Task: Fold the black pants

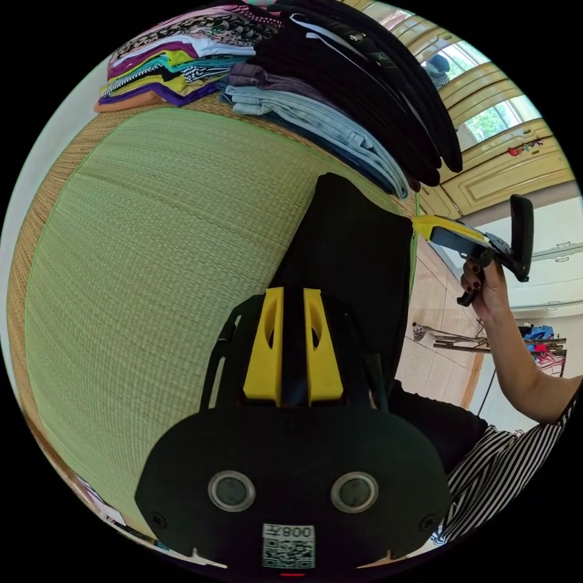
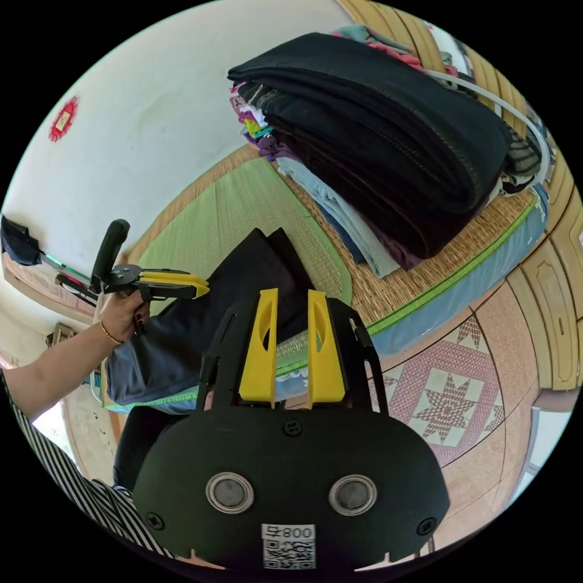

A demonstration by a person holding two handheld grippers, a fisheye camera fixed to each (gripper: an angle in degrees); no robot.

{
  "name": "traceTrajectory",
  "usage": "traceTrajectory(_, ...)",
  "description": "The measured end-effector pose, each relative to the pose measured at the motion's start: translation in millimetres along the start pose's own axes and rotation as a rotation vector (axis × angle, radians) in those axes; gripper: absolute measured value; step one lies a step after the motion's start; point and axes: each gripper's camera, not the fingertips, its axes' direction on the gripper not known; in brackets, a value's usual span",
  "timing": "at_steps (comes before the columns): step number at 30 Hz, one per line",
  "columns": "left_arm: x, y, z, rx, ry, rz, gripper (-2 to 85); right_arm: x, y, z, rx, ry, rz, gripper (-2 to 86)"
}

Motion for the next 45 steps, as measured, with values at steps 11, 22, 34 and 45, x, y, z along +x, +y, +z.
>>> traceTrajectory(11, 10, -9, -16, 0.064, 0.033, 0.015, 0.1, -7, 5, -18, -0.02, 0.005, -0.077, 6.9)
traceTrajectory(22, 17, -22, -31, 0.132, 0.026, 0.031, 1.9, 5, 14, -49, 0.035, -0.072, -0.052, 6.4)
traceTrajectory(34, 18, -15, -3, 0.015, -0.004, 0.053, 1.2, 15, 18, -53, 0.016, -0.108, 0.014, 6.4)
traceTrajectory(45, 1, -7, -22, 0.116, -0.013, 0.01, 0.5, 6, -2, -62, 0.037, -0.128, 0.025, 6.4)
